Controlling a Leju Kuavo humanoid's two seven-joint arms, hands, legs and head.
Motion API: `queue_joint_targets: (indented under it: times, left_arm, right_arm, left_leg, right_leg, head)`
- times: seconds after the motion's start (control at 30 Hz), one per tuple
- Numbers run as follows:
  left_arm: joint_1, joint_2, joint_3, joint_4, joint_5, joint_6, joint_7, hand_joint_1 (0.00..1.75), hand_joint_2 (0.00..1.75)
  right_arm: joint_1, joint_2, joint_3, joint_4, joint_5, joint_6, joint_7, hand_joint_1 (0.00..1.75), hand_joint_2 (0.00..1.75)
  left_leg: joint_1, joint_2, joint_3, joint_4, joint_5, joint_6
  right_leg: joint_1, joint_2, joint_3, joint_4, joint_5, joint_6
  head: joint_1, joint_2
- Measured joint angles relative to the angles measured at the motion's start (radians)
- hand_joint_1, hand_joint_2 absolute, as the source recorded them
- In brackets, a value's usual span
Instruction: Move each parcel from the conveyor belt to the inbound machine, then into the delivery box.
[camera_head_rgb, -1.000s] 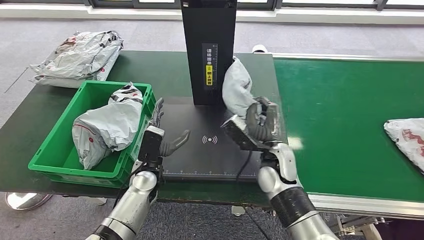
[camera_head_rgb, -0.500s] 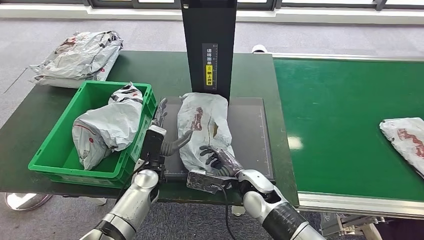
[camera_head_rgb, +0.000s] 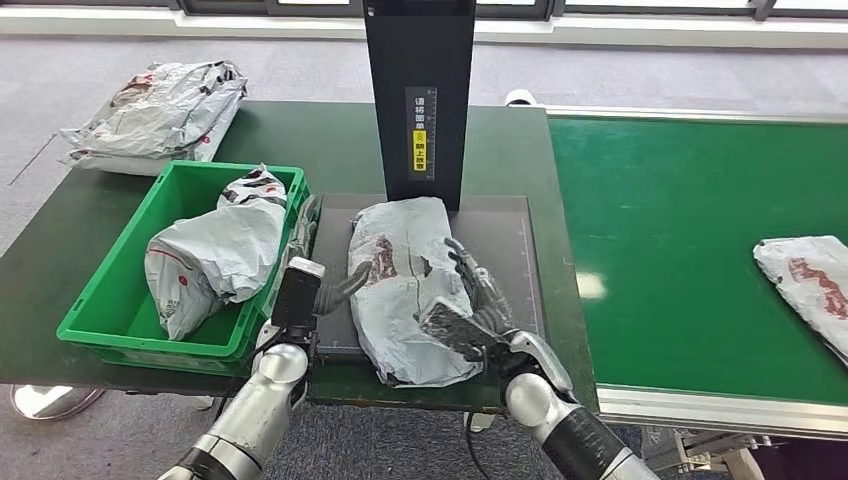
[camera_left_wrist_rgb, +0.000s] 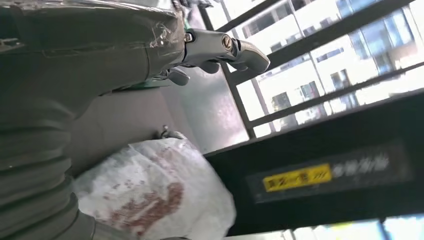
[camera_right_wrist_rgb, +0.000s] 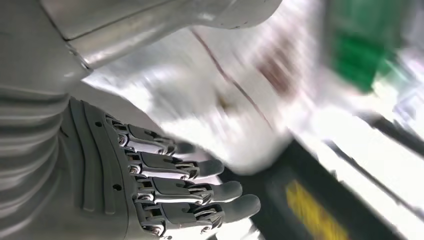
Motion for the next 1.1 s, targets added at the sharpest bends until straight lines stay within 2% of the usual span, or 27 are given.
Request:
queue_joint_targets:
  times: [0.1,0.2,0.33,0.5,0.53,0.63,0.67,0.83,1.1]
  left_arm:
    - [-0.030,0.010,-0.050,0.051,-0.151,-0.008,0.062,0.00,1.75]
    - [-0.085,0.011,-0.109,0.136,-0.281,-0.058,0.123,0.00,1.75]
    - [-0.147,0.010,-0.175,0.247,-0.386,-0.130,0.168,0.00,1.75]
    - [-0.182,0.009,-0.217,0.322,-0.420,-0.169,0.187,0.01,1.75]
    - [-0.190,0.008,-0.225,0.336,-0.437,-0.192,0.198,0.25,1.75]
    - [-0.215,0.008,-0.252,0.383,-0.497,-0.292,0.238,1.55,1.75]
    - [-0.224,0.008,-0.259,0.397,-0.510,-0.321,0.245,1.75,1.75]
    - [-0.263,0.008,-0.282,0.450,-0.557,-0.387,0.257,1.75,1.75]
    - [-0.286,0.001,-0.288,0.465,-0.574,-0.326,0.283,1.75,1.75]
  right_arm:
    - [0.031,0.004,-0.069,-0.027,-0.090,-0.094,-0.096,0.00,1.75]
    - [0.065,0.014,-0.131,-0.057,-0.140,-0.148,-0.146,0.00,1.75]
    - [0.112,0.022,-0.193,-0.105,-0.169,-0.161,-0.158,0.00,1.75]
    - [0.140,0.023,-0.235,-0.136,-0.172,-0.161,-0.159,0.00,1.75]
    - [0.143,0.025,-0.242,-0.140,-0.173,-0.158,-0.159,0.00,1.75]
    - [0.154,0.034,-0.271,-0.157,-0.171,-0.148,-0.152,0.00,1.75]
    - [0.159,0.037,-0.283,-0.164,-0.169,-0.145,-0.147,0.00,1.75]
    - [0.177,0.047,-0.334,-0.206,-0.152,-0.124,-0.119,0.00,1.75]
    - [0.196,0.051,-0.362,-0.239,-0.142,-0.119,-0.107,0.00,1.75]
  left_leg:
    - [0.000,0.000,0.000,0.000,0.000,0.000]
    - [0.000,0.001,0.000,0.000,0.000,0.000]
    - [0.000,0.001,0.000,0.000,0.000,0.000]
    - [0.000,0.002,0.001,0.000,0.000,0.000]
    - [0.000,0.002,0.001,0.000,0.000,0.000]
    - [0.000,0.002,0.000,0.000,0.000,0.000]
    - [0.000,0.002,0.000,0.000,0.000,0.000]
    - [0.000,0.001,0.002,0.000,0.000,0.000]
    - [0.000,0.002,0.004,0.000,0.000,0.000]
  right_leg:
    - [0.000,0.000,0.000,0.000,0.000,0.000]
    - [0.000,0.000,0.000,0.000,0.001,0.000]
    - [0.000,0.000,0.000,0.000,0.001,0.001]
    - [0.000,0.001,0.000,0.000,0.001,0.000]
    - [0.000,0.001,0.000,0.000,0.001,0.000]
    - [0.000,0.001,0.000,0.000,0.001,0.000]
    - [0.000,0.001,0.000,0.000,0.001,0.000]
    - [0.000,0.000,0.003,0.000,0.001,0.001]
    - [0.000,0.000,0.004,0.000,0.001,0.000]
  head:
    - [0.000,0.000]
    - [0.000,0.000]
    - [0.000,0.000]
    - [0.000,0.000]
    - [0.000,0.000]
    - [0.000,0.000]
    - [0.000,0.000]
    - [0.000,0.000]
    - [0.000,0.000]
